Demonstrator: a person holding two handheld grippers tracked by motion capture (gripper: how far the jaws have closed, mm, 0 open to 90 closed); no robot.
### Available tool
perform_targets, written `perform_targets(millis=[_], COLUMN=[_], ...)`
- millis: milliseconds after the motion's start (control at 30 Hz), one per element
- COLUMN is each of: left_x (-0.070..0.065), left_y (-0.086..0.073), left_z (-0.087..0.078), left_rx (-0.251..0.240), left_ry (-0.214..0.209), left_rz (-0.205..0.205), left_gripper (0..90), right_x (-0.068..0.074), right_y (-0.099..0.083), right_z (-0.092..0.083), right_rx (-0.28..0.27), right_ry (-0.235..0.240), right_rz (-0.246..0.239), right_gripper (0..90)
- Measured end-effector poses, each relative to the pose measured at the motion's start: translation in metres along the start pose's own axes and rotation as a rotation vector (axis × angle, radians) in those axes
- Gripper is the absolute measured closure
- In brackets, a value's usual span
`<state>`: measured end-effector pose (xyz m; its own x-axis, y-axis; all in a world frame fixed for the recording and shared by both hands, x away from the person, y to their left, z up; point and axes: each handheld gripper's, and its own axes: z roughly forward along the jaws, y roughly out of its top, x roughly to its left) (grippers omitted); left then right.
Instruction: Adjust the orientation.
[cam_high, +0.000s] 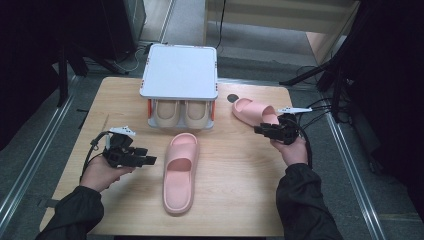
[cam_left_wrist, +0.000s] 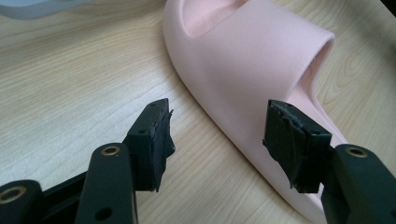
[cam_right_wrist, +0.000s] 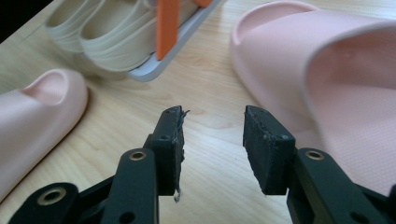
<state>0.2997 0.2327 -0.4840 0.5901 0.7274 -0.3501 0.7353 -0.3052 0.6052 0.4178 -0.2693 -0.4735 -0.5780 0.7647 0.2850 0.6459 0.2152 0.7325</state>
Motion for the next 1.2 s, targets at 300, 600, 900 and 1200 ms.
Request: perform_targets(millis=[300, 600, 900, 1200], left_x=[0.004, 0.004, 0.005, 0.005], left_y=[-0.010, -0.017, -0.021, -0.018], left_z=[-0.007, -0.011, -0.012, -0.009], left_rx=[-0.003, -0.010, -0.006, -0.014], left_ry=[0.021, 0.037, 0.040, 0.043], left_rz=[-0.028, -0.045, -0.054, -0.051], left_gripper=[40.8, 40.8, 41.0, 41.3], right_x=[-0.031, -0.043, -0.041, -0.036], right_y=[0.010, 0.018, 0.020, 0.024], right_z=[0.009, 0.035, 0.054, 0.047], right_rx=[-0.013, 0.042, 0.089, 0.068], right_ry=[-0.043, -0.060, -0.108, -0.092], right_rz=[0.034, 0.032, -0.014, -0.021], right_gripper=[55.5, 56.9, 68.8, 83.4])
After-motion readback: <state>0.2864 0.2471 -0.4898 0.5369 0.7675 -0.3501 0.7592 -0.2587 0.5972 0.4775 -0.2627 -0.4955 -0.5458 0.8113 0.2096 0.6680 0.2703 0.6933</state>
